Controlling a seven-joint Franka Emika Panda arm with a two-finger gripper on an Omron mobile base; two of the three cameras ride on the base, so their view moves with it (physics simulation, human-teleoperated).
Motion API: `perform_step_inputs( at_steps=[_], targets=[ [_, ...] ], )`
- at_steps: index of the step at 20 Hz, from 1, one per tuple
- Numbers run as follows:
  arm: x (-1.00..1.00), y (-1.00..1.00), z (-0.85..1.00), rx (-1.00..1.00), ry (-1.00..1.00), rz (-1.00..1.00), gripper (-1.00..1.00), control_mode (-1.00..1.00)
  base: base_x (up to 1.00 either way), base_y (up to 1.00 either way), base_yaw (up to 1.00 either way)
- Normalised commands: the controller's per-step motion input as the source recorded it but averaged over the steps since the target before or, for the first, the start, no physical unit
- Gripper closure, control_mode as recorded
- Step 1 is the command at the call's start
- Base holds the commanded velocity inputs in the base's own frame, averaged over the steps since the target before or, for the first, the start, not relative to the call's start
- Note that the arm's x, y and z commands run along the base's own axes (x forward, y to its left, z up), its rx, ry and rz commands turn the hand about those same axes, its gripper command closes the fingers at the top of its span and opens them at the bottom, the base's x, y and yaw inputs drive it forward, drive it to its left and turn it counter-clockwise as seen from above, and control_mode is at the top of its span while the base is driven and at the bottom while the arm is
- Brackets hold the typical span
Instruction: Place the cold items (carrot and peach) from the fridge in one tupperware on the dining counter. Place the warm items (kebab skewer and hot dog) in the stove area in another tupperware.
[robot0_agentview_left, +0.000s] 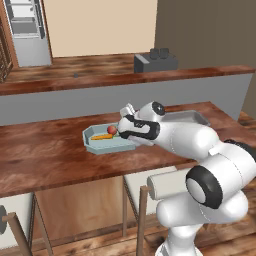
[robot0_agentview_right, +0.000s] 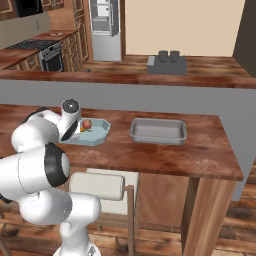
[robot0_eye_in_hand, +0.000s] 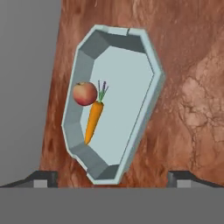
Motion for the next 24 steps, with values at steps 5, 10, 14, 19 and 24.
perform_step_inputs(
  at_steps=[5,10,14,19,24],
  targets=[
    [-1.00,-0.69,1.00,0.00,0.02,0.00,-1.00,-1.00,0.00,0.00,0.00],
    [-1.00,-0.66,1.00,-0.08,0.19,-0.04,-1.00,-1.00,0.00,0.00,0.00],
    [-1.00,-0.66,1.00,-0.14,0.14,-0.06,-1.00,-1.00,0.00,0.00,0.00],
    [-0.96,-0.26,0.86,-0.31,0.20,0.00,-1.00,-1.00,0.00,0.00,0.00],
    [-0.55,0.00,-0.02,-0.48,0.15,0.06,-1.00,-1.00,0.00,0.00,0.00]
  ],
)
